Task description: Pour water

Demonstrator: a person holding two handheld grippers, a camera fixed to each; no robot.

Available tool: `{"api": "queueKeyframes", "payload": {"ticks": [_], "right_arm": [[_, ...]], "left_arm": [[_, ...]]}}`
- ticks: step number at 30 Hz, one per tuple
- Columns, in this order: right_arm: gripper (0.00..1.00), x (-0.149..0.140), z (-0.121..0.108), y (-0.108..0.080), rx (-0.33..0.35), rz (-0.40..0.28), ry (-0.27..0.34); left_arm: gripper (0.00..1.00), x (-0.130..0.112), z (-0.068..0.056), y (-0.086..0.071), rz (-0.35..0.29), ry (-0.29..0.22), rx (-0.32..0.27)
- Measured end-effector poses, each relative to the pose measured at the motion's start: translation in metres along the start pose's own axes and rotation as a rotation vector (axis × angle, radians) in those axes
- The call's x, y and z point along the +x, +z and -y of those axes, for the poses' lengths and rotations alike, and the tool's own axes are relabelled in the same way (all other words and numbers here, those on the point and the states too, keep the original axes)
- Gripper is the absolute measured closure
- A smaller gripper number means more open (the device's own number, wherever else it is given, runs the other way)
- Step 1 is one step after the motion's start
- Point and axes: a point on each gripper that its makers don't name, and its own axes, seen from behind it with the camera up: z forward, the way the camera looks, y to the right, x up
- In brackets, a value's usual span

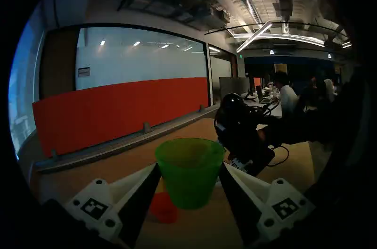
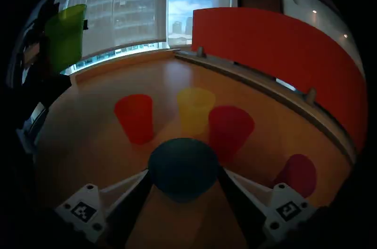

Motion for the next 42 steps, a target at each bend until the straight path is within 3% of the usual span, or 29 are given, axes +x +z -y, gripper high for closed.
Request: {"api": "queueKeyframes", "payload": {"ticks": [4, 8, 15, 23, 29, 42], "right_arm": [[0.0, -0.001, -0.001, 0.003, -0.004, -0.001, -0.003], [0.11, 0.001, -0.001, 0.004, -0.005, -0.012, -0.013], [0.12, 0.004, -0.001, -0.002, -0.012, -0.025, -0.002], [0.12, 0.023, 0.0, -0.026, -0.005, -0.062, 0.034], [0.12, 0.042, 0.001, -0.049, -0.011, -0.087, 0.024], [0.12, 0.097, 0.014, -0.094, -0.028, -0.223, -0.001]], "left_arm": [[0.16, -0.001, 0.0, 0.0, 0.003, 0.001, 0.0], [0.16, -0.004, -0.001, 0.001, 0.006, -0.001, -0.004], [0.16, -0.008, -0.001, 0.002, 0.011, -0.001, -0.009], [0.16, -0.01, -0.002, 0.001, 0.011, -0.013, -0.014], [0.16, -0.016, -0.002, 0.003, 0.019, -0.028, -0.02], [0.16, -0.017, -0.006, 0.005, 0.021, -0.034, -0.038]]}}
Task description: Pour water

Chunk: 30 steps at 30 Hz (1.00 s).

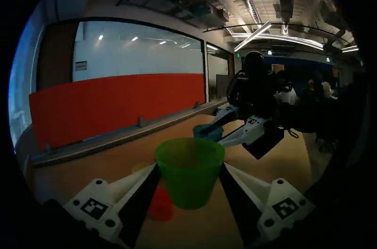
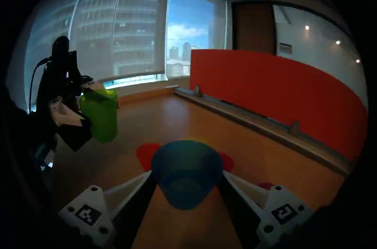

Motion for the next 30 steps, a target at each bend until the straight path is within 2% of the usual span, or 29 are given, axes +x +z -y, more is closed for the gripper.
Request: {"api": "queueKeyframes", "payload": {"ticks": [14, 30], "right_arm": [[0.12, 0.051, 0.005, -0.023, -0.005, -0.149, 0.002], [0.11, 0.09, 0.002, -0.037, -0.023, -0.24, -0.017]], "left_arm": [[0.16, -0.006, -0.005, 0.006, 0.003, -0.01, -0.021], [0.16, -0.01, -0.003, 0.011, 0.003, -0.037, -0.028]]}}
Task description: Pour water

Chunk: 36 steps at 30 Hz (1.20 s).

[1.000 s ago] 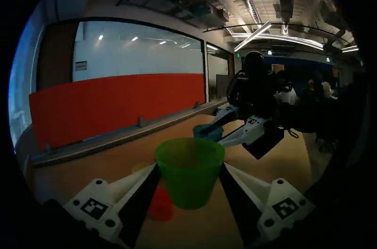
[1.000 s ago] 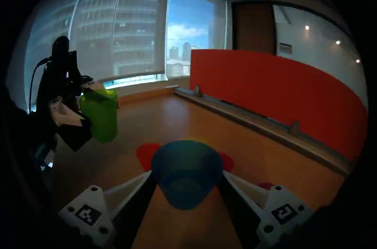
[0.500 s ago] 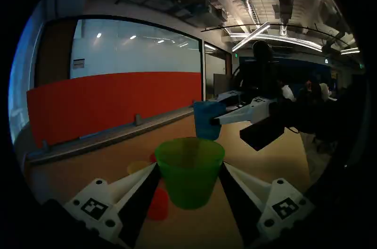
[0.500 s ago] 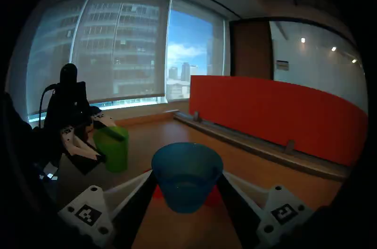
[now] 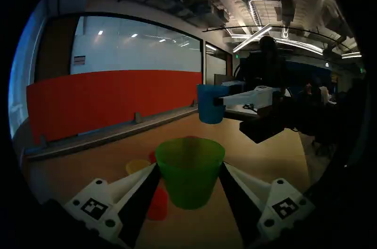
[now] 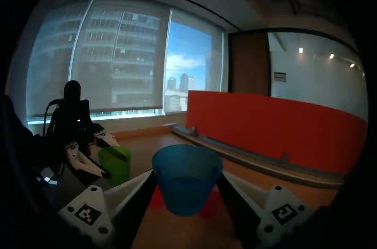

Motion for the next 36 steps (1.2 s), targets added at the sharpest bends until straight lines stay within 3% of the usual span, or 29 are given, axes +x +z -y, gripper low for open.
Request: {"api": "queueKeyframes", "payload": {"ticks": [26, 36], "right_arm": [[0.1, 0.021, 0.004, -0.001, 0.006, -0.034, -0.019], [0.11, 0.036, 0.01, 0.001, 0.017, -0.054, -0.075]], "left_arm": [[0.16, 0.002, -0.01, 0.006, -0.012, -0.004, -0.028], [0.16, 0.003, -0.014, 0.006, -0.022, 0.007, -0.028]]}}
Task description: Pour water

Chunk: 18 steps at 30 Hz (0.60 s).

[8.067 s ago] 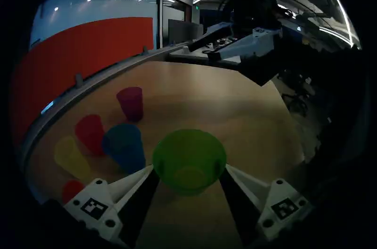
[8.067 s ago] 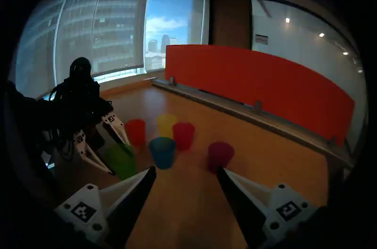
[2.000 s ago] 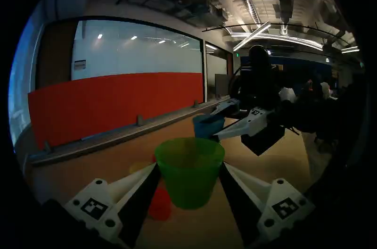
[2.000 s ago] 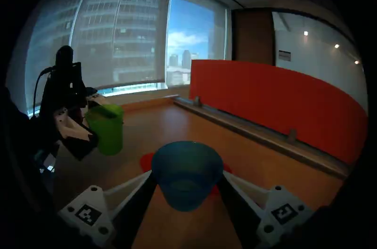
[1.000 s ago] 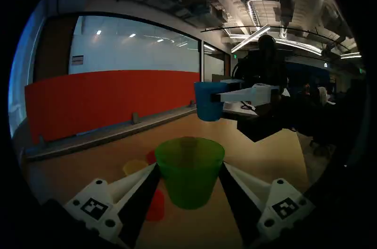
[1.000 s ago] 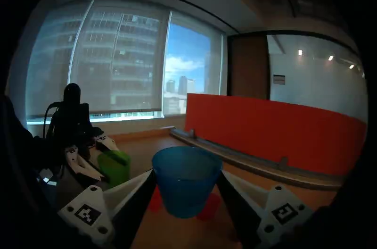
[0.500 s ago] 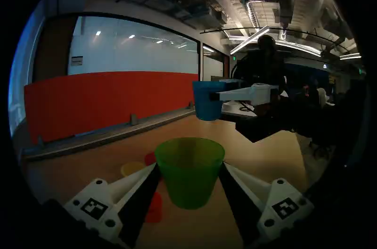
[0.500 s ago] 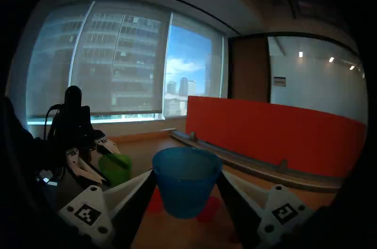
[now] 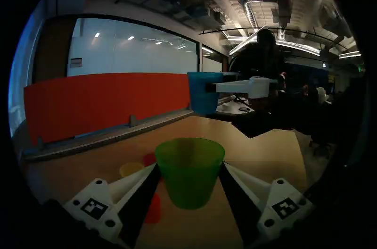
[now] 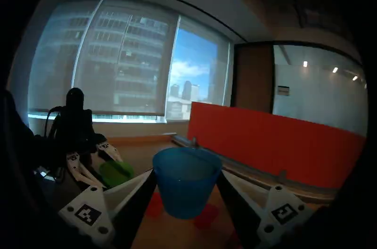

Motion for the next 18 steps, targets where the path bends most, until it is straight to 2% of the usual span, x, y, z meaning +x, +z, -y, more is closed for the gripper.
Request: {"api": "queueKeyframes", "payload": {"ticks": [11, 18], "right_arm": [[0.11, 0.015, 0.005, 0.008, 0.02, -0.019, -0.06], [0.11, 0.028, 0.011, 0.011, 0.032, -0.031, -0.144]], "left_arm": [[0.16, 0.0, -0.011, 0.0, -0.007, 0.01, -0.015], [0.16, -0.002, -0.013, 0.003, -0.009, 0.007, -0.014]]}}
